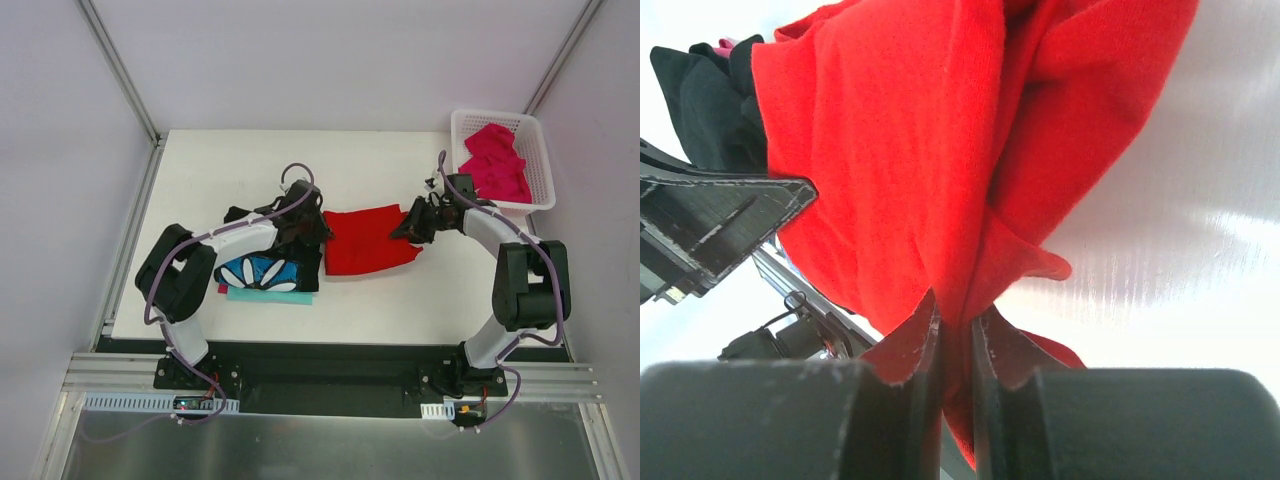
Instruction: Fold and stack the t-shirts
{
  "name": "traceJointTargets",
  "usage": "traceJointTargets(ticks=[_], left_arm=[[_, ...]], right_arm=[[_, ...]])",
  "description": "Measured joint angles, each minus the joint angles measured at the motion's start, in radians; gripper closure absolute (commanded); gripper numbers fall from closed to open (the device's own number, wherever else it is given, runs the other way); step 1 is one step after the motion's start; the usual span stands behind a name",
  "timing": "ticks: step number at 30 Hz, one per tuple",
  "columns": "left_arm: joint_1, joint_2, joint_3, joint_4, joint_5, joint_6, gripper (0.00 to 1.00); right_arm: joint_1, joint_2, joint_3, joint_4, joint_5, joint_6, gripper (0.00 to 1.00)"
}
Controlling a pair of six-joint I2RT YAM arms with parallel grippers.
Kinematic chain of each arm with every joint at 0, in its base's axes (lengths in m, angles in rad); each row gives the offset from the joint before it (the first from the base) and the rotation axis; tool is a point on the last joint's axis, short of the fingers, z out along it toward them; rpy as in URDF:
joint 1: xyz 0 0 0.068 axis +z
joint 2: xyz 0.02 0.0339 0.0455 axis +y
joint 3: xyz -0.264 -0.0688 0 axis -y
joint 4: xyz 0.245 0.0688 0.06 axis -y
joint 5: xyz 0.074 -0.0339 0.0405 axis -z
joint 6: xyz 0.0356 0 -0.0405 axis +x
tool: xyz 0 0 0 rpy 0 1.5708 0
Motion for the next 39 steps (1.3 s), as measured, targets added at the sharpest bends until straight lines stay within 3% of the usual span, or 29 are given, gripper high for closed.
traceJointTargets(ticks=[30,39], left_arm=[[0.1,-0.278,-0.017,-0.129,-0.013,0.068,1.0],[0.14,-0.282,0.005,-0.183,0.035,0.121,1.0]], right_arm=[[0.134,-0.109,0.195,-0.152,0.07,0.0,1.0],[0.202,-0.109,0.281,-0.208,0.113,0.006,1.0]])
